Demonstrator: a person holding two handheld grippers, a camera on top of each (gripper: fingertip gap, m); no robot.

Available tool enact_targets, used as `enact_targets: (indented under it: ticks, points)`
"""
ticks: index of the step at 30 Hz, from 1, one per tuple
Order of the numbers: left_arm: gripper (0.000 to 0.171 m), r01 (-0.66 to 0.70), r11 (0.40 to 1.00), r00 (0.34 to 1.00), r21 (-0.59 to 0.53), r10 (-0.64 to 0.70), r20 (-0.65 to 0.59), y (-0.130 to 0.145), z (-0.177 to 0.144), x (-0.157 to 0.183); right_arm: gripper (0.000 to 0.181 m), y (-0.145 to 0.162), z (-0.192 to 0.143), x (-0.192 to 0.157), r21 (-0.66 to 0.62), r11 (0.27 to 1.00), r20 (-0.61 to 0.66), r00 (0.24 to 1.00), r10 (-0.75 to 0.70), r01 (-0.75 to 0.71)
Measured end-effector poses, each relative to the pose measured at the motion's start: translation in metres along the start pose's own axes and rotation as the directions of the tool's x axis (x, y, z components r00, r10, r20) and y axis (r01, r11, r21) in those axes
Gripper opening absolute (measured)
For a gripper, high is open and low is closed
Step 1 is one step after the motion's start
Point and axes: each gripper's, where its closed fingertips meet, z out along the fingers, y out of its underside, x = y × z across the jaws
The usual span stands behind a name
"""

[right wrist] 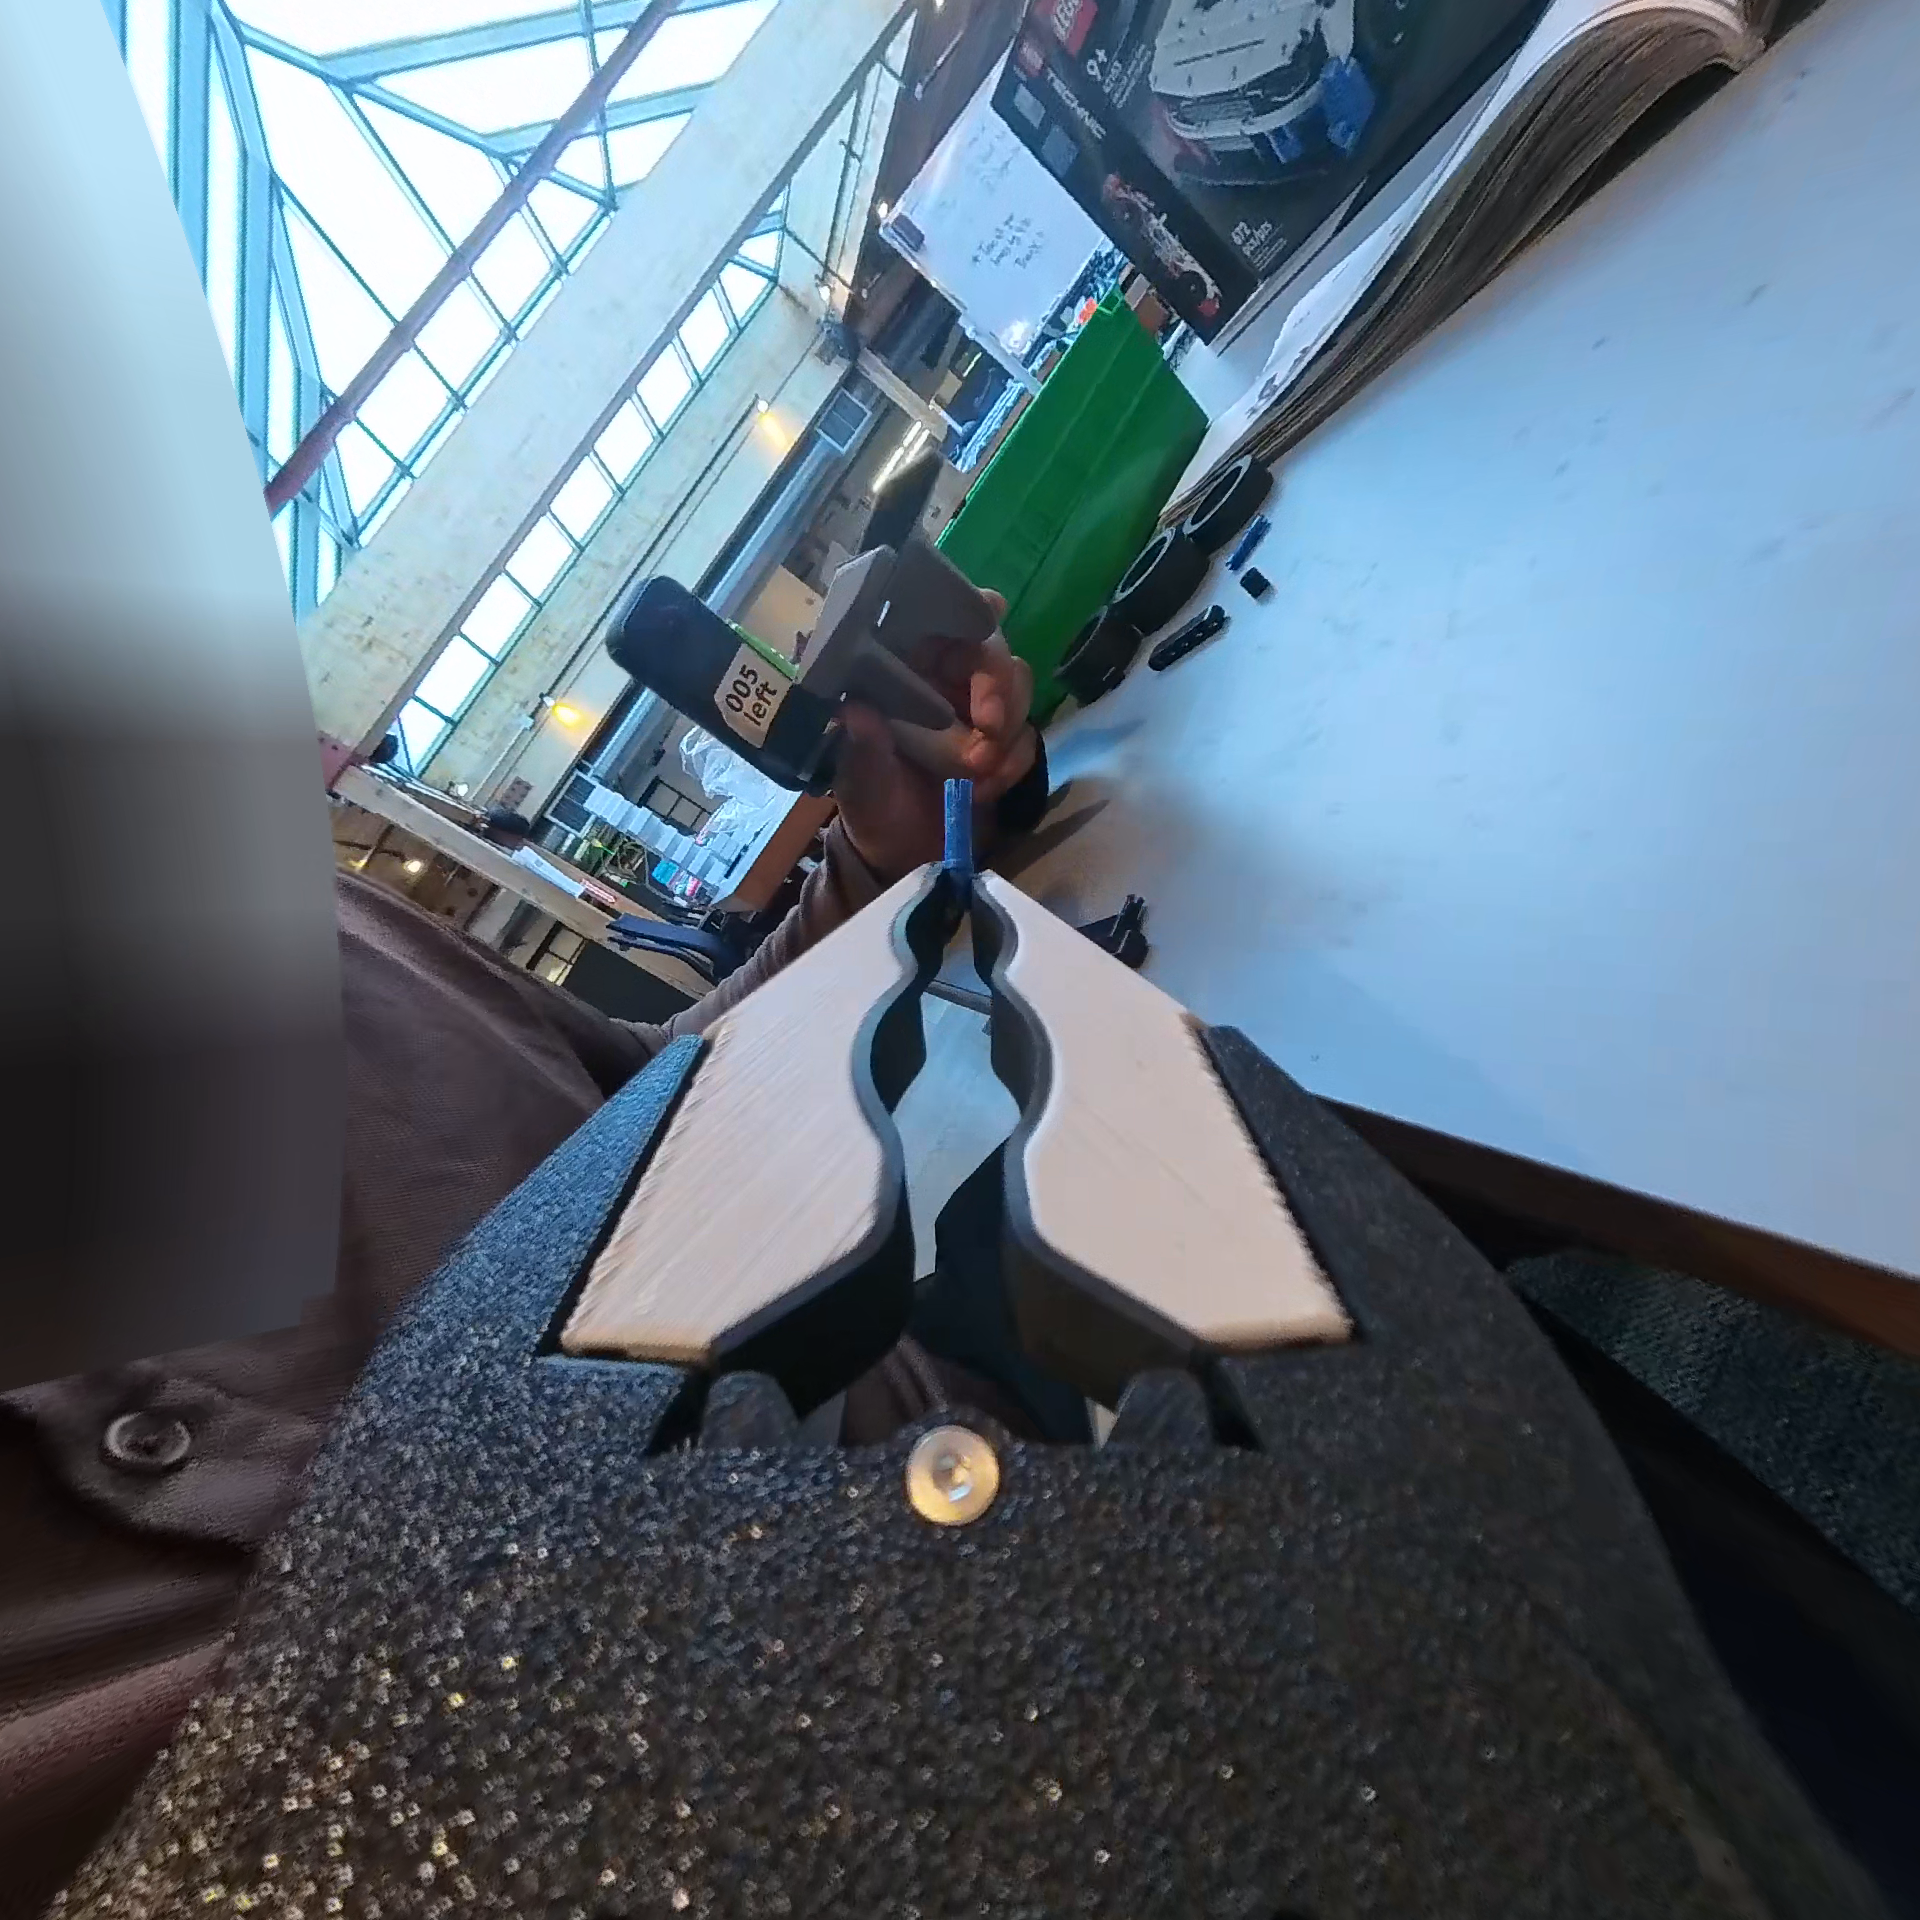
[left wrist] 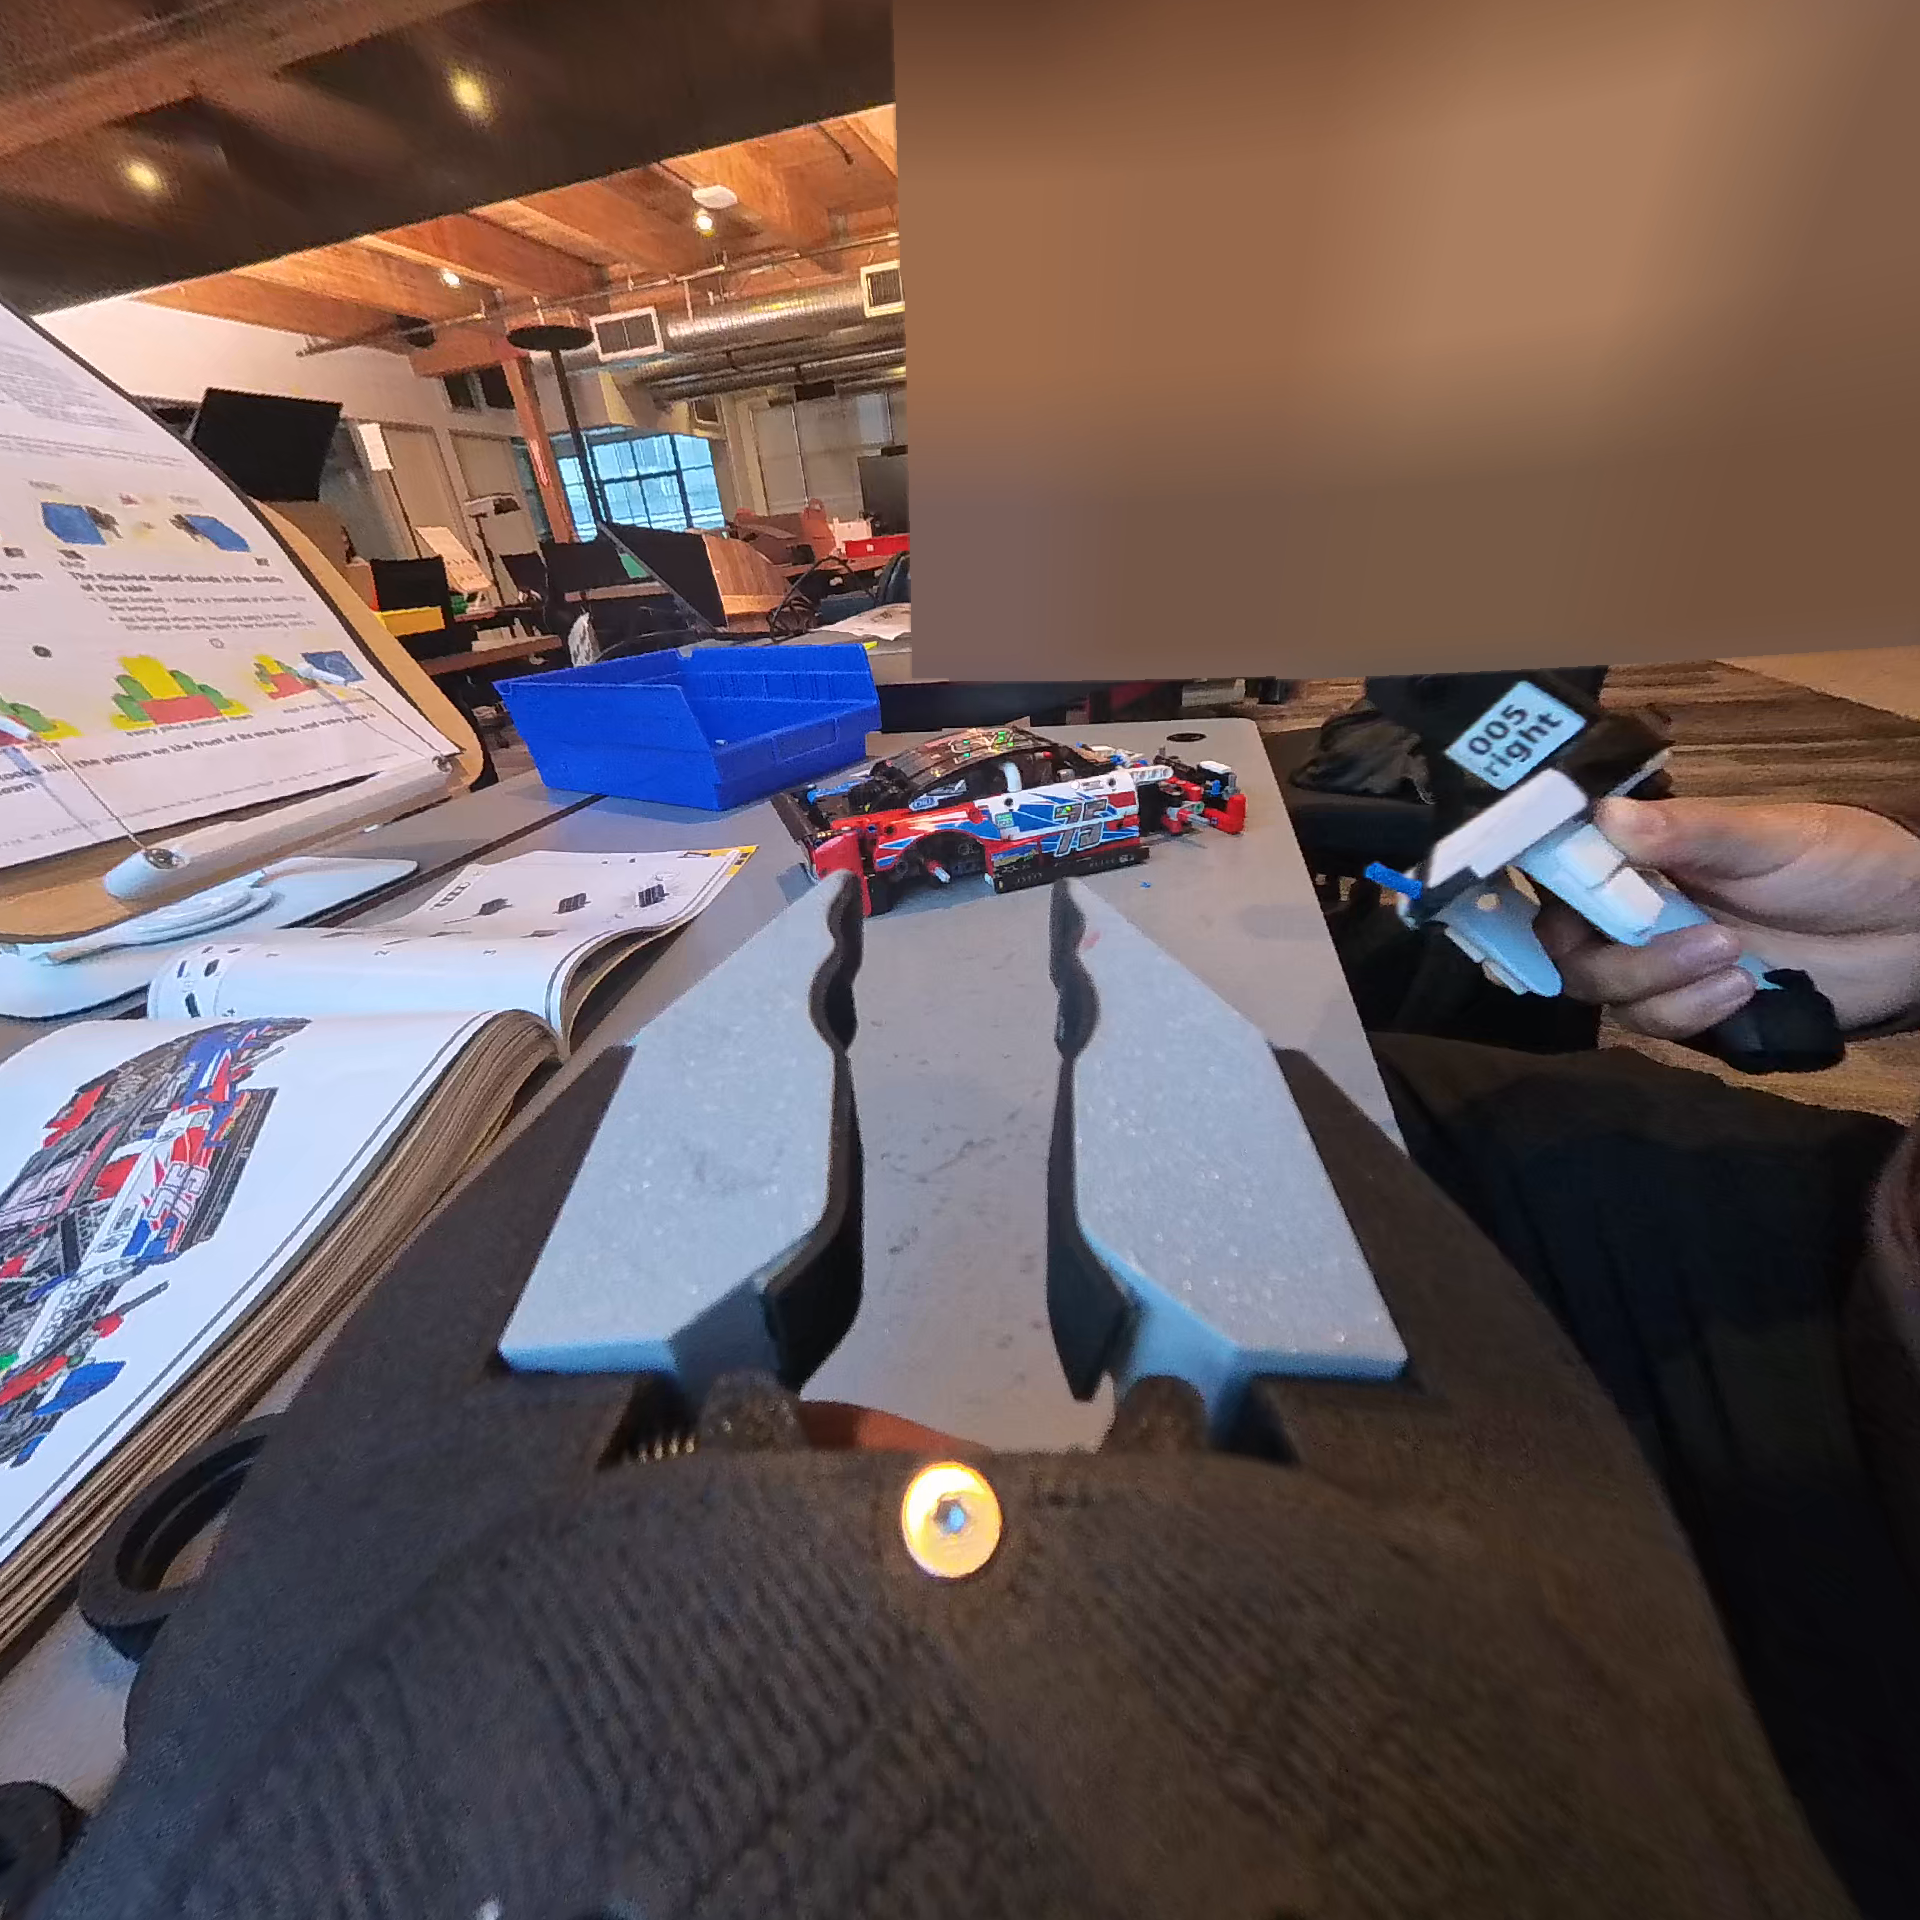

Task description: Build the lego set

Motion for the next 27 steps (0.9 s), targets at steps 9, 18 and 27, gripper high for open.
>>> enact_targets:
  ticks: [9,18,27]
  points:
    - [0.032,0.009,1.0,1.0,-0.007,-0.009,0.001,0.001,0.001,-0.001,0.004,0.004,-0.001,0.007,-0.013,0.999,-0.032,0.999,0.032,-0.033]
    - [0.032,-0.009,1.0,1.0,-0.009,0.009,0.027,0.001,0.001,-0.003,0.004,0.008,0.001,0.0,-0.022,1.0,-0.041,0.999,-0.009,0.008]
    - [0.026,0.063,0.989,0.998,-0.137,-0.061,0.024,0.014,0.001,0.006,0.004,0.008,0.004,0.002,-0.037,0.997,-0.074,0.994,-0.077,0.075]
